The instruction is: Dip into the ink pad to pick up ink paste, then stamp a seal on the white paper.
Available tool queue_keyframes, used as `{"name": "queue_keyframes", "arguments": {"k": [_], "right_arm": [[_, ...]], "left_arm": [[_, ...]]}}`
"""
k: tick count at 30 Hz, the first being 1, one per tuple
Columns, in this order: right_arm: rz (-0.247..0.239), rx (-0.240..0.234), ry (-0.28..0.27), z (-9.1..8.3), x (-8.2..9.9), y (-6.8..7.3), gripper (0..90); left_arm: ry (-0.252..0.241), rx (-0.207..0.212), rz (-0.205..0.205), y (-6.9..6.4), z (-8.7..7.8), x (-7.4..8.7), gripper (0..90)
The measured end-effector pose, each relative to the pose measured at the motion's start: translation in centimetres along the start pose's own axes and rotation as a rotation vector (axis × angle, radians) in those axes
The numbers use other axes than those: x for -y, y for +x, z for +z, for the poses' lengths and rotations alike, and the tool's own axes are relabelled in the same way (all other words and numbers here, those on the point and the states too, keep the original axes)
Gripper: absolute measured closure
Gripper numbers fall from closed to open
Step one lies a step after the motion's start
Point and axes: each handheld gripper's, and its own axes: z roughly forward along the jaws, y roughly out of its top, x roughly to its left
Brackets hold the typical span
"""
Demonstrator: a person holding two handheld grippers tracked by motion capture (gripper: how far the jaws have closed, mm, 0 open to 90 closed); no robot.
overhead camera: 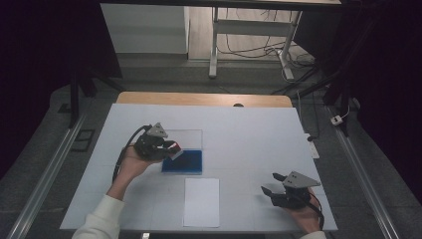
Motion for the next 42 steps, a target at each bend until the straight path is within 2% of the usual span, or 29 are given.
{"name": "queue_keyframes", "arguments": {"k": [10, 16, 28, 42], "right_arm": [[-0.003, 0.003, -0.01, 0.1, -0.1, 0.0, 33.0], [-0.001, 0.003, -0.011, 0.1, -0.1, 0.0, 33.0], [0.003, -0.001, -0.015, 0.1, -0.2, 0.0, 33.0], [0.001, 0.0, -0.015, -0.1, -0.1, 0.0, 32.8]], "left_arm": [[-0.056, 0.026, -0.004, -0.4, -1.2, -0.1, 70.3], [-0.059, 0.033, 0.003, -0.8, -1.2, -0.2, 70.3], [-0.068, 0.104, 0.04, -2.3, -1.2, -0.8, 70.3], [-0.074, 0.135, 0.082, -3.8, -1.3, -1.5, 70.3]]}}
